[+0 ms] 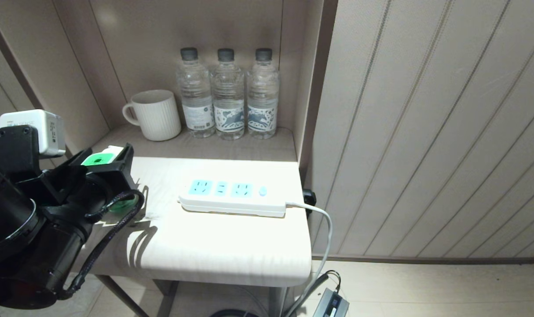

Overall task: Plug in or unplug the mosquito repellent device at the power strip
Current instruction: Pick up the mosquito repellent liquid

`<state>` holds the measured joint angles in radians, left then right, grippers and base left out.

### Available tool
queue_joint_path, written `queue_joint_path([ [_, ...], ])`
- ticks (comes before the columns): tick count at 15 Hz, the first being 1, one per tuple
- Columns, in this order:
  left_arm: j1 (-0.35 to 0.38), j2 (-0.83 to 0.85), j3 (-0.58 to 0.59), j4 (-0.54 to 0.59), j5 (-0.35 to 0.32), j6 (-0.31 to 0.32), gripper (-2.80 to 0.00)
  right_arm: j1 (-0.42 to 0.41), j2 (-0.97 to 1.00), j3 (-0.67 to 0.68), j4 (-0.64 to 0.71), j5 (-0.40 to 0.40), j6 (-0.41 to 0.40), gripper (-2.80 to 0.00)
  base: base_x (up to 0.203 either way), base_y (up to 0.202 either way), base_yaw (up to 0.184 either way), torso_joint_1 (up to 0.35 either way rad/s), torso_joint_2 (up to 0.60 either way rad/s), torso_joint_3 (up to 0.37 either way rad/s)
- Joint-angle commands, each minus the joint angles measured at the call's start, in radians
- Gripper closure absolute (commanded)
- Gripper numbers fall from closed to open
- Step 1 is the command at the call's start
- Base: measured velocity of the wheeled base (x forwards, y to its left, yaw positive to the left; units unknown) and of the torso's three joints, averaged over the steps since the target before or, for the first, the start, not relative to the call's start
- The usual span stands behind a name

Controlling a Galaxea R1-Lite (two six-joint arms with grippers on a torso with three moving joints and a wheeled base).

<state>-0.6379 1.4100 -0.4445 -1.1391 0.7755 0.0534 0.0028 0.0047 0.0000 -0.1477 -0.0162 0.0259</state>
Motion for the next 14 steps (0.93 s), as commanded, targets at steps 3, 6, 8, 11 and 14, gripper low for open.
queue_joint_path([
  [3,0.000,0.000,-0.002,-0.007,0.006,0.002,0.00,0.000,0.000,0.000,-0.001,0.000,0.000,0.00,0.000,0.000,0.000,0.000,0.00,0.000],
  [6,0.000,0.000,-0.002,-0.007,0.007,0.003,0.00,0.000,0.000,0.000,-0.001,-0.001,0.000,0.00,0.000,0.000,0.000,0.000,0.00,0.000],
  [8,0.000,0.005,-0.004,-0.007,0.007,0.003,0.00,0.000,0.000,0.000,-0.001,0.001,0.000,0.00,0.000,0.000,0.000,0.000,0.00,0.000],
  [11,0.000,0.006,-0.007,-0.007,0.007,0.003,0.00,0.000,0.000,0.000,-0.001,0.001,0.000,0.00,0.000,0.000,0.000,0.000,0.00,0.000],
  [14,0.000,0.010,-0.010,-0.010,0.006,0.001,0.00,0.000,0.000,0.000,-0.001,0.001,0.000,0.00,0.000,0.000,0.000,0.000,0.00,0.000],
])
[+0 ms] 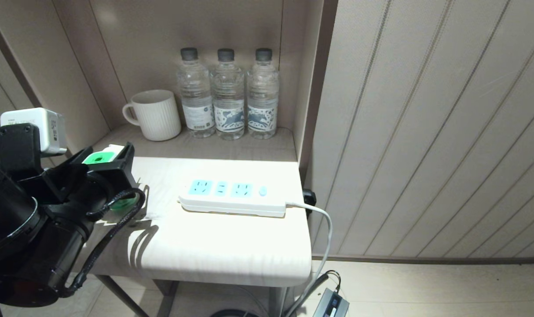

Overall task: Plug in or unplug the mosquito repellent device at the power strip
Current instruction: Pick up the mosquito repellent liquid

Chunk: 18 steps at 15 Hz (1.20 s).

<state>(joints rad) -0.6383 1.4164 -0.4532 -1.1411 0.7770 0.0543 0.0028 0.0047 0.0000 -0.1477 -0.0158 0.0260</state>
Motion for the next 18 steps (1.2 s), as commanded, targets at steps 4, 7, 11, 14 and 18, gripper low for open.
queue_joint_path([
  [4,0.000,0.002,0.002,-0.005,0.004,0.001,0.00,0.000,0.000,0.000,-0.001,-0.001,0.000,0.00,0.000,0.000,0.000,0.000,0.00,0.000],
  [7,0.000,-0.001,-0.001,-0.005,0.004,0.001,0.00,0.000,0.000,0.000,-0.001,-0.001,0.000,0.00,0.000,0.000,0.000,0.000,0.00,0.000],
  [11,0.000,0.001,-0.002,-0.005,0.004,0.003,0.00,0.000,0.000,0.000,-0.001,-0.001,0.000,0.00,0.000,0.000,0.000,0.000,0.00,0.000],
  [14,0.000,0.004,-0.002,-0.005,0.004,0.003,0.00,0.000,0.000,0.000,-0.001,0.000,0.000,0.00,0.000,0.000,0.000,0.000,0.00,0.000],
  [18,0.000,0.007,-0.007,-0.003,0.004,0.003,0.00,0.000,0.000,0.000,-0.001,-0.001,0.000,0.00,0.000,0.000,0.000,0.000,0.00,0.000],
])
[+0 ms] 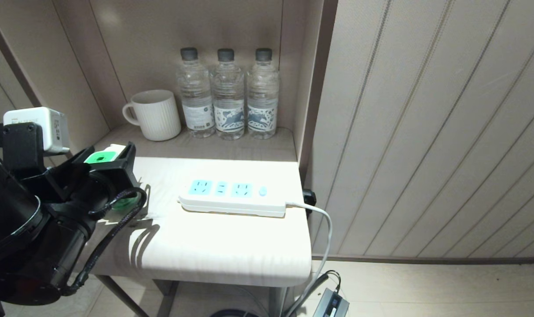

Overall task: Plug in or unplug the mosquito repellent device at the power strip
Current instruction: Pick up the mosquito repellent liquid

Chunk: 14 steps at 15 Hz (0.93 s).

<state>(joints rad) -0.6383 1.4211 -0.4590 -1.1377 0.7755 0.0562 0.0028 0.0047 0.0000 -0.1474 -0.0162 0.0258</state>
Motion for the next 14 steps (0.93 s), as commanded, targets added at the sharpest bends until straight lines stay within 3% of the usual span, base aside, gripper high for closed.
queue_joint_path([
  [1,0.000,0.002,0.000,-0.008,0.005,-0.001,0.00,0.000,0.000,0.000,-0.001,-0.001,0.000,0.00,0.000,0.000,0.000,0.000,0.00,0.000],
  [14,0.000,0.001,0.000,-0.008,0.005,0.001,0.00,0.000,0.000,0.000,-0.001,0.001,0.000,0.00,0.000,0.000,0.000,0.000,0.00,0.000],
])
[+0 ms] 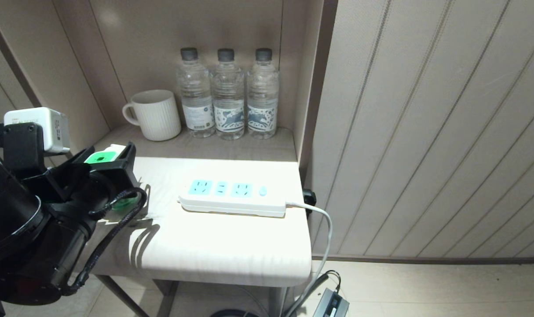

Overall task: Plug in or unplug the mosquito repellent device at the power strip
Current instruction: Pick up the mosquito repellent liquid

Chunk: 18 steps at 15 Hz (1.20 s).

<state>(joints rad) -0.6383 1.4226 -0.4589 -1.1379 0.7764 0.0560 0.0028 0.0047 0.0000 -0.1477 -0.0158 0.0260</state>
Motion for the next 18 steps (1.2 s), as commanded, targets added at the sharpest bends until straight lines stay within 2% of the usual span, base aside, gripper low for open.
queue_joint_path([
  [1,0.000,-0.001,0.000,-0.008,0.004,0.000,0.00,0.000,0.000,0.000,-0.001,0.000,0.000,0.00,0.000,0.000,0.000,0.000,0.00,0.000],
  [18,0.000,0.013,-0.007,-0.008,0.003,-0.001,0.00,0.000,0.000,0.000,-0.001,0.000,0.000,0.00,0.000,0.000,0.000,0.000,0.00,0.000],
])
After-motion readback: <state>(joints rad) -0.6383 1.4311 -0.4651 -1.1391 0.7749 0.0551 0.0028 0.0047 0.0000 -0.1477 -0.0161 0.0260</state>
